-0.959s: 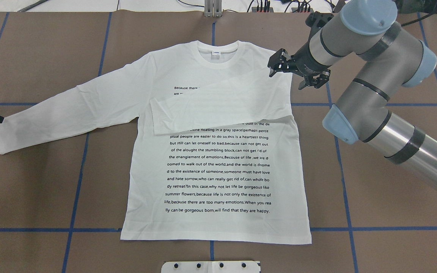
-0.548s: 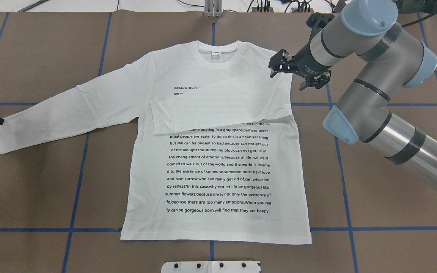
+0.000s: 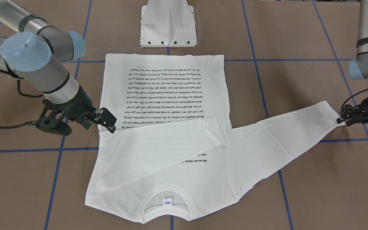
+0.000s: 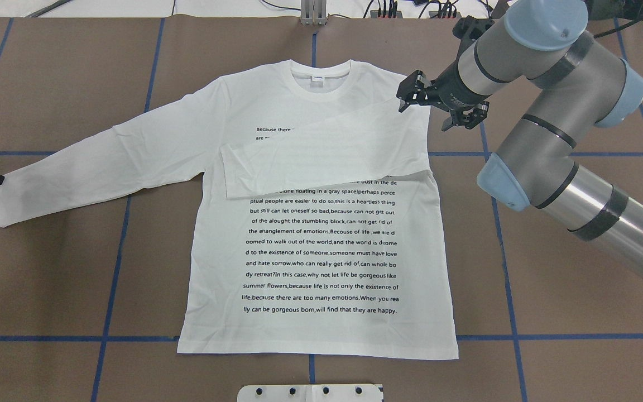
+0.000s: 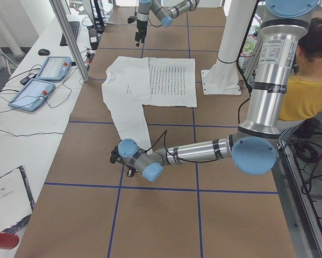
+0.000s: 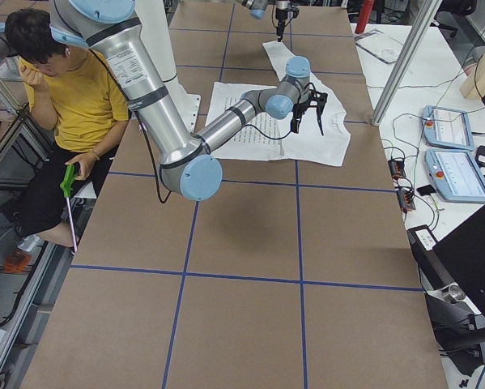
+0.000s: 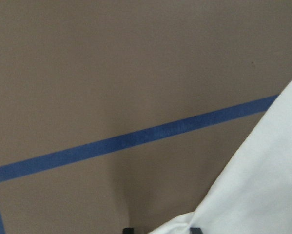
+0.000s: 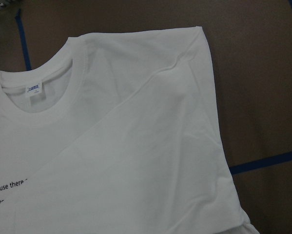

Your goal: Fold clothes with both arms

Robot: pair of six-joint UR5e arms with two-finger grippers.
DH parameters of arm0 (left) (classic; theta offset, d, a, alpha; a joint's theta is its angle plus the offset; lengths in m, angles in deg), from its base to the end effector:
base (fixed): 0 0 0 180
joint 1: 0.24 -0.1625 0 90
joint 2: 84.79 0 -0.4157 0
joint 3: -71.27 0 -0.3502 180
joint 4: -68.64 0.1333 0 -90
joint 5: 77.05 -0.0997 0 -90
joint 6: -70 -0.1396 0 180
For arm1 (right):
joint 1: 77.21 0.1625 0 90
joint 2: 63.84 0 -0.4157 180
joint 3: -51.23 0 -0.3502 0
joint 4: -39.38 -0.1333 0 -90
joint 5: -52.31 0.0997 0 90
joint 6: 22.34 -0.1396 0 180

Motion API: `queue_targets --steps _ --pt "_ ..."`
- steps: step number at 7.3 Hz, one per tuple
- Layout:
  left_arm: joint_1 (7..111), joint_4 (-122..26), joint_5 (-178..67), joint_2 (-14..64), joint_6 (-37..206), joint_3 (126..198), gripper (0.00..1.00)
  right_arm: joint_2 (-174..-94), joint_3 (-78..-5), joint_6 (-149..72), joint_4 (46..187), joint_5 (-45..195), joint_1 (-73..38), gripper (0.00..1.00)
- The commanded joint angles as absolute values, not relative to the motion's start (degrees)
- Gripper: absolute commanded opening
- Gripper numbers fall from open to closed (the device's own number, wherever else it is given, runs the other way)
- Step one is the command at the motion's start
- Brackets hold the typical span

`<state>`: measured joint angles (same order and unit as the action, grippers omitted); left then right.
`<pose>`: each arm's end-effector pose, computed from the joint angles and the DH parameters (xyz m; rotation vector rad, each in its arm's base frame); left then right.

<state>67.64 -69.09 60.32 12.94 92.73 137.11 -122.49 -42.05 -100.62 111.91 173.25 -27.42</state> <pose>0.1698 -0.4989 0.7025 0.1682 0.9408 0.2159 -0.3792 -0.5439 0.3134 0.0221 -1.0218 0.3607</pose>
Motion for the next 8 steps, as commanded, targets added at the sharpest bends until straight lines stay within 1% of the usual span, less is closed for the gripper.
queue_targets --steps 1,2,3,5,6,7,8 --pt "67.6 -69.1 60.3 12.9 92.8 136.9 0.55 -122.5 -42.5 -100.6 112.1 173.3 -27.1 0.99" --pt "67.6 -69.1 60.3 12.9 92.8 136.8 0.58 -122.5 -43.3 -100.6 112.5 173.4 -27.1 0.99" --pt "67.6 -69.1 60.4 12.9 92.8 136.5 0.57 -122.6 -43.3 -100.6 112.5 174.5 -26.4 0.99" --pt "67.6 -69.1 60.4 12.9 92.8 136.5 0.40 -122.6 -43.3 -100.6 112.5 174.7 -26.1 0.99" --pt "67.6 -69.1 61.5 12.9 92.7 136.5 0.16 -122.6 -43.2 -100.6 112.5 174.7 -26.1 0.99" --pt "67.6 -69.1 63.0 12.9 92.8 136.5 0.00 -122.8 -43.2 -100.6 112.5 174.7 -26.1 0.99" --pt "67.6 -69.3 63.8 12.6 92.8 137.3 0.00 -122.8 -43.2 -100.6 112.5 174.7 -26.1 0.99"
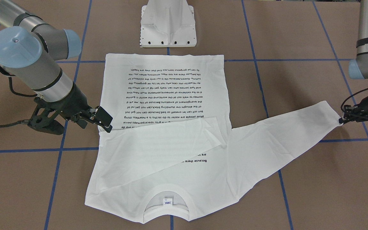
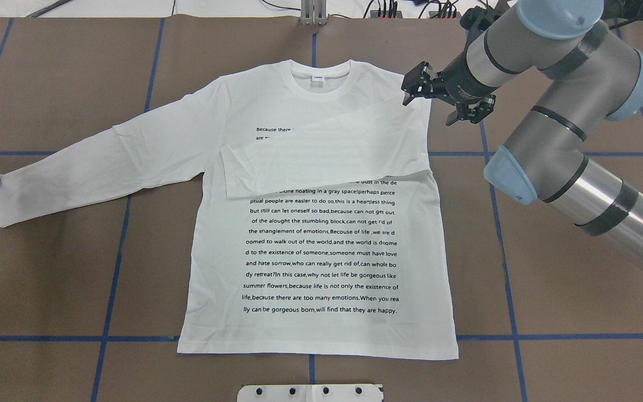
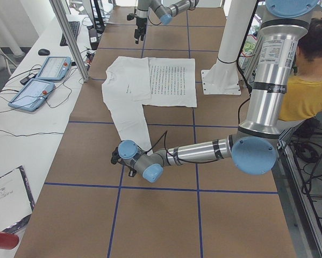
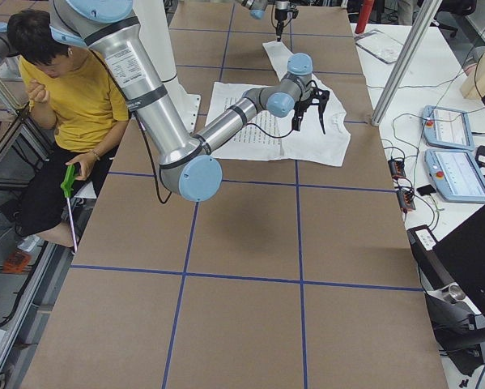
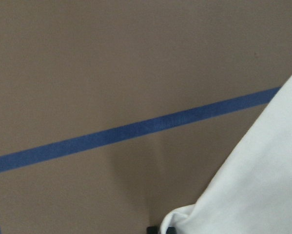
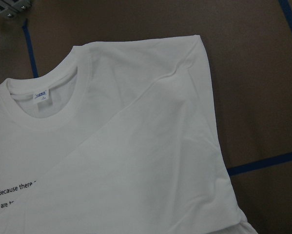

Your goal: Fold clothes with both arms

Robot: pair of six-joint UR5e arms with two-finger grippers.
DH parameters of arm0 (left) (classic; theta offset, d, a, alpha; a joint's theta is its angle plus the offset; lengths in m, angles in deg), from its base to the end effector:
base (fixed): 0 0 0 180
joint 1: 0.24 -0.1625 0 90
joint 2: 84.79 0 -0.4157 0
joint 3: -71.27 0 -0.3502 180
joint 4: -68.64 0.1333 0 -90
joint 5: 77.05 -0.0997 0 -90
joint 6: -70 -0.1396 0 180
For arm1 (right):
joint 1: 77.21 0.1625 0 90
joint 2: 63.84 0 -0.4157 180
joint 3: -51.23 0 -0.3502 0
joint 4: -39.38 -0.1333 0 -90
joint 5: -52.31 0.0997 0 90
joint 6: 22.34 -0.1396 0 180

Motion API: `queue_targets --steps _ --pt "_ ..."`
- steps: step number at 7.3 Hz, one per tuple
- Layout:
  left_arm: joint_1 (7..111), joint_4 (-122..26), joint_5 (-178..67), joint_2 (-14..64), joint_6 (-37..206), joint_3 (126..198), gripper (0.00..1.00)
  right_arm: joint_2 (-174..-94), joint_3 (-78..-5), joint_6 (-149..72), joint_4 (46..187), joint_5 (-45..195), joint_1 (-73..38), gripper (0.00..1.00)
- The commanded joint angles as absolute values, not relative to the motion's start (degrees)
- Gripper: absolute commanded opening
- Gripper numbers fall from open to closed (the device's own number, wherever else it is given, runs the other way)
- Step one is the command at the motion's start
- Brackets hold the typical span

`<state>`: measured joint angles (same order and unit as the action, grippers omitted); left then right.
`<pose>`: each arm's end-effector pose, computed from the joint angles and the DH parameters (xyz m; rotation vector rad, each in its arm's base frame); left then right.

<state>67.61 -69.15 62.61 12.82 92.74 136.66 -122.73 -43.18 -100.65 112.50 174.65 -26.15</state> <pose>0.1718 -0.4935 0.7035 0.1422 0.9731 0.2233 -0.3655 -0.5456 0.3079 0.0156 -1.0356 0.3672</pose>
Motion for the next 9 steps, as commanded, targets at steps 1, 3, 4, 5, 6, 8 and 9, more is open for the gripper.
queue_targets --steps 1,3,4,5,6,8,9 --pt "67.8 -69.2 67.4 12.3 92.8 138.2 0.00 -122.8 -43.1 -100.6 112.5 174.7 -26.1 0.99" --pt "68.0 -68.6 69.7 10.2 93.5 146.1 0.00 -124.1 -43.0 -100.6 112.2 175.0 -25.1 0.99" --pt "68.0 -68.6 69.7 10.1 100.3 150.2 0.00 -124.8 -43.0 -100.5 112.0 175.4 -24.8 0.99" --pt "67.7 -68.6 69.3 11.4 112.2 155.2 0.00 -125.4 -42.9 -100.5 112.0 175.4 -24.7 0.99" --pt "66.7 -68.8 69.1 16.1 121.5 157.3 0.00 -126.0 -42.9 -100.6 112.0 175.3 -24.4 0.99" --pt "60.1 -68.5 64.1 27.6 136.0 156.7 0.00 -128.8 -42.8 -100.5 111.8 175.1 -21.9 0.99" --pt "56.1 -67.9 60.9 32.8 143.1 155.6 0.00 -131.2 -42.9 -98.4 111.7 174.9 -20.2 1.00"
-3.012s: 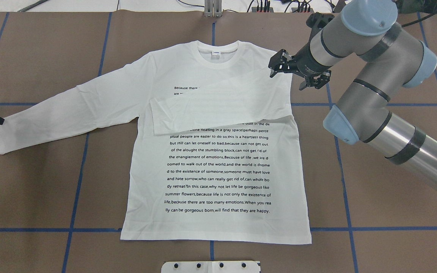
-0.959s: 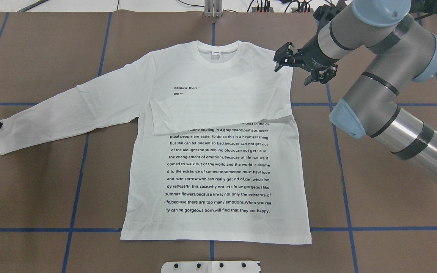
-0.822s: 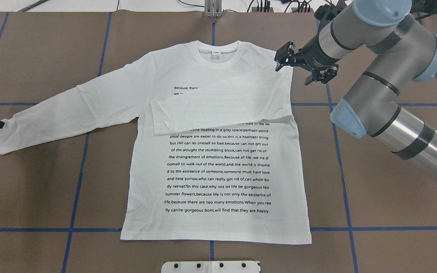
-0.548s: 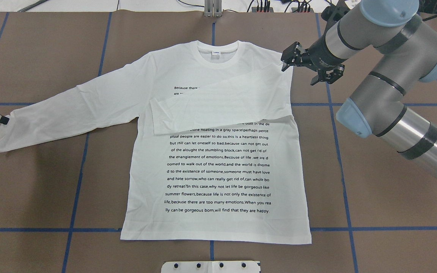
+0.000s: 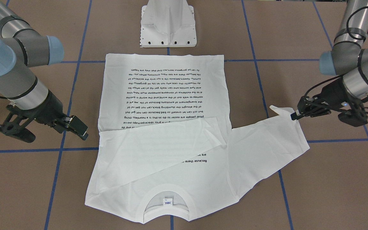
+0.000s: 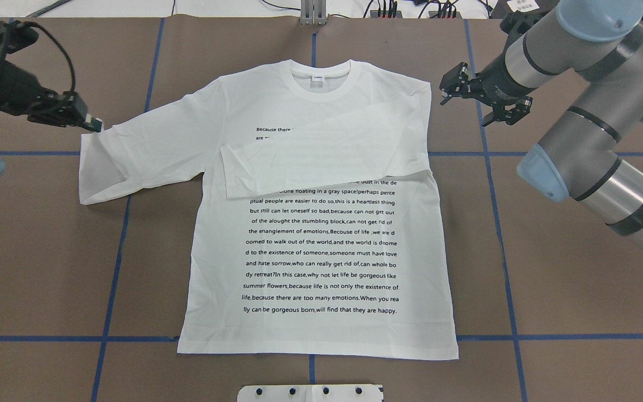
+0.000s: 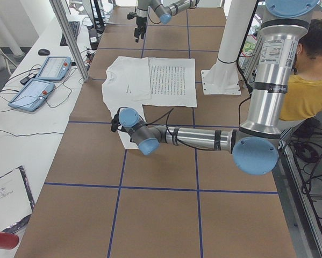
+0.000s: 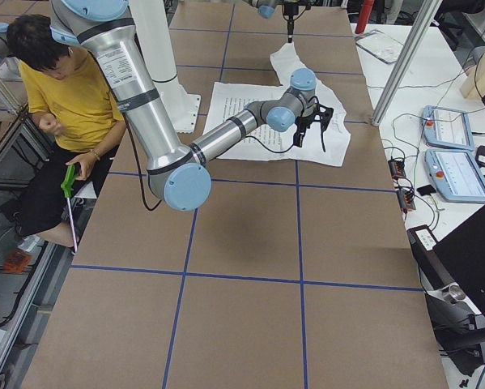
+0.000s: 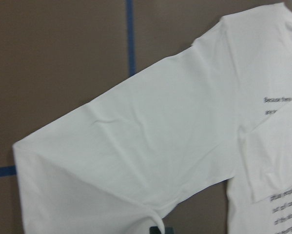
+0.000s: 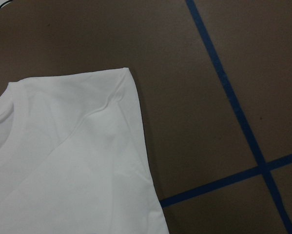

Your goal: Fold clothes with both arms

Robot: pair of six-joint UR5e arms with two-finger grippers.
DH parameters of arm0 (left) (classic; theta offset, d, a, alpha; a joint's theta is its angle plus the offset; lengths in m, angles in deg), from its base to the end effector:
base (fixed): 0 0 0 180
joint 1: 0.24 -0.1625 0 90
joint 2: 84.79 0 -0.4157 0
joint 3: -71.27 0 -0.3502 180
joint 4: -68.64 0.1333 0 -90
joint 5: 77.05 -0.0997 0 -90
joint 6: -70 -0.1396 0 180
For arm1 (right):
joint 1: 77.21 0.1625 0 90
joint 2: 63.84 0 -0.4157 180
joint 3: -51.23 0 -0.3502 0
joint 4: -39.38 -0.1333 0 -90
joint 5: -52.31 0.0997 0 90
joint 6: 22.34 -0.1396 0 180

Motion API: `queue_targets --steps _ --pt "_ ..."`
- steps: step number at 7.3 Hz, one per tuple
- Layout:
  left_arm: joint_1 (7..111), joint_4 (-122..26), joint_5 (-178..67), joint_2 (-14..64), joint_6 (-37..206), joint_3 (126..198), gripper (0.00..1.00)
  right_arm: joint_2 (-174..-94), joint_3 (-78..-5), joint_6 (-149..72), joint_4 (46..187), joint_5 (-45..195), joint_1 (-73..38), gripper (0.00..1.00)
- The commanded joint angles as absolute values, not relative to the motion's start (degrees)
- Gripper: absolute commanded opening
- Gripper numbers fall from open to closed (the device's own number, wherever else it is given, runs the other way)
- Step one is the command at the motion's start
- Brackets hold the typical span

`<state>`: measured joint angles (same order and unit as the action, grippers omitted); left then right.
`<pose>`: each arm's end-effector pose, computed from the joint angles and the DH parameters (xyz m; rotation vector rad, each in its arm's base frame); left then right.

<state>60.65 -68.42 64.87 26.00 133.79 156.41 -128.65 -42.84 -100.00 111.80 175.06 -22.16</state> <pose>0.2745 -0.5411 0.4053 0.1139 1.2819 -0.0219 -0.3171 -0.5546 0.3751 -0.0077 -0.9669 0.4537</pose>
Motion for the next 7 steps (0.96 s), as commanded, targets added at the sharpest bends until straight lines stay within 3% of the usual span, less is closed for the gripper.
queue_targets --steps 1,4,7 --pt "54.0 -67.9 57.5 38.5 148.3 153.4 0.00 -134.6 -43.2 -96.4 111.7 174.9 -18.3 1.00" --pt "43.9 -68.0 43.8 50.0 158.5 150.5 0.00 -143.4 -42.6 -94.2 104.4 175.0 -16.2 1.00" --pt "37.3 -68.4 33.6 65.1 160.4 136.2 0.00 -145.9 -39.8 -93.3 98.6 175.0 -15.6 1.00"
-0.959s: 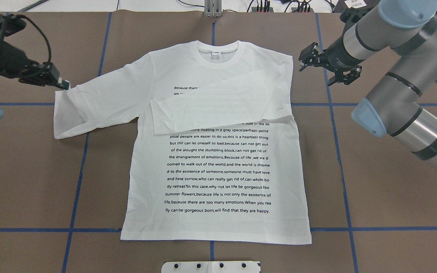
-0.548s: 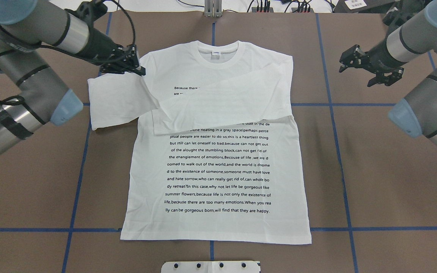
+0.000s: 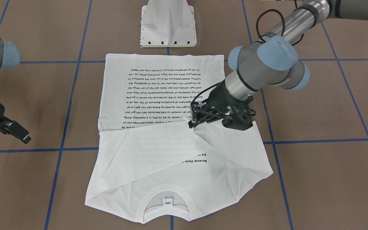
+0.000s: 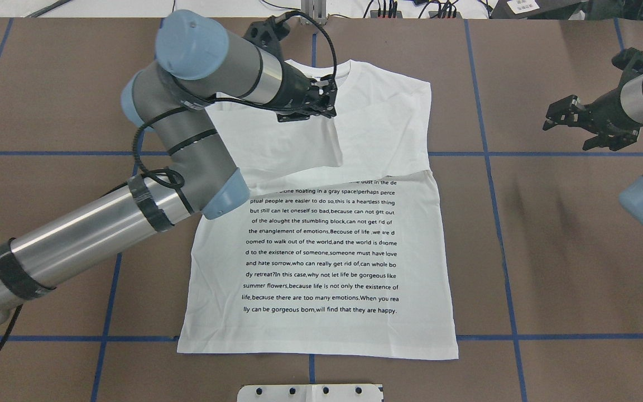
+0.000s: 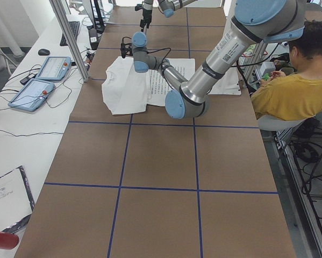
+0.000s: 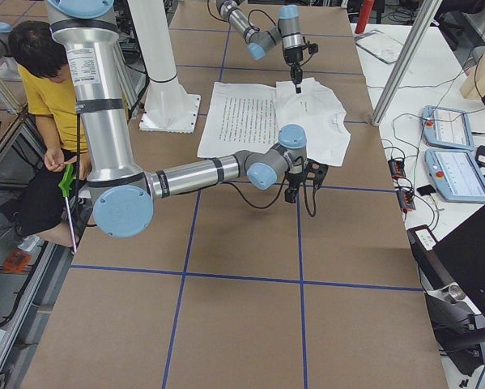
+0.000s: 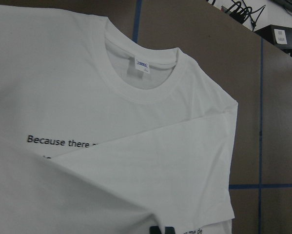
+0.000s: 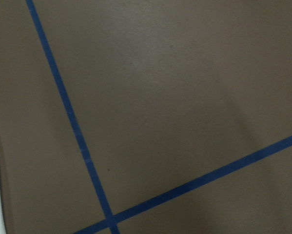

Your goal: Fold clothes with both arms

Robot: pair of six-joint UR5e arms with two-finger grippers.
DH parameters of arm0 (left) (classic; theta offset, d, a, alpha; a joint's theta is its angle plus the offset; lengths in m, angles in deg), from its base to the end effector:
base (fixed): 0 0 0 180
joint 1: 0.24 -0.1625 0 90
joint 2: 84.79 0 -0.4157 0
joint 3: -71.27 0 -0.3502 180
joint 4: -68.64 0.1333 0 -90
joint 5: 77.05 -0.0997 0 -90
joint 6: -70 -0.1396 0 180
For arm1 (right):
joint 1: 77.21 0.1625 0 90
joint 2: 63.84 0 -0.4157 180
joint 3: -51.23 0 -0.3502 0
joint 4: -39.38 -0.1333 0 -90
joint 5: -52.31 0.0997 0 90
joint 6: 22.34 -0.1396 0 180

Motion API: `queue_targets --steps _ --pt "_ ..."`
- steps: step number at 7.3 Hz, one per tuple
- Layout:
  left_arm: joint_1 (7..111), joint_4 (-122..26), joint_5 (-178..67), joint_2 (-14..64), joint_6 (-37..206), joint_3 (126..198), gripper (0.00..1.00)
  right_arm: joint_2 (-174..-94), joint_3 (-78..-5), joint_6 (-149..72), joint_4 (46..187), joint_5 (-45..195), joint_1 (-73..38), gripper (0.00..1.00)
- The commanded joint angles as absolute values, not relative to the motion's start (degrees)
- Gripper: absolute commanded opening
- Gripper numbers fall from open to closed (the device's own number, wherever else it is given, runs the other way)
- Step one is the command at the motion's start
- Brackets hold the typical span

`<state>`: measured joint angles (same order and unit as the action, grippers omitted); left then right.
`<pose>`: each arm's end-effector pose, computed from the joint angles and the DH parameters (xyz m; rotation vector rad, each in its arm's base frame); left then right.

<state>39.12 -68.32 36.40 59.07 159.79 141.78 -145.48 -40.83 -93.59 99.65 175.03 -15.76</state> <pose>0.5433 -0.5462 0.1307 0.1553 1.4292 -0.2717 -0.2153 -0.5167 0.5359 0.0204 -0.8819 0.4971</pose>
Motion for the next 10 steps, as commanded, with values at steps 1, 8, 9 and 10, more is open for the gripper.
queue_targets --steps 1,8,9,10 --pt "36.7 -68.4 33.0 67.6 160.4 134.5 0.00 -145.9 -39.6 -93.4 98.4 174.9 -15.5 1.00" --pt "28.9 -69.4 22.9 70.1 159.7 129.4 0.00 -145.9 -39.6 -93.4 98.4 174.9 -15.5 1.00" --pt "28.6 -69.8 22.2 70.2 159.7 128.5 0.00 -145.8 -39.6 -93.4 98.4 174.9 -15.5 1.00" --pt "28.1 -70.1 20.7 70.7 159.7 127.9 0.00 -145.8 -39.4 -93.4 98.5 174.9 -15.6 1.00"
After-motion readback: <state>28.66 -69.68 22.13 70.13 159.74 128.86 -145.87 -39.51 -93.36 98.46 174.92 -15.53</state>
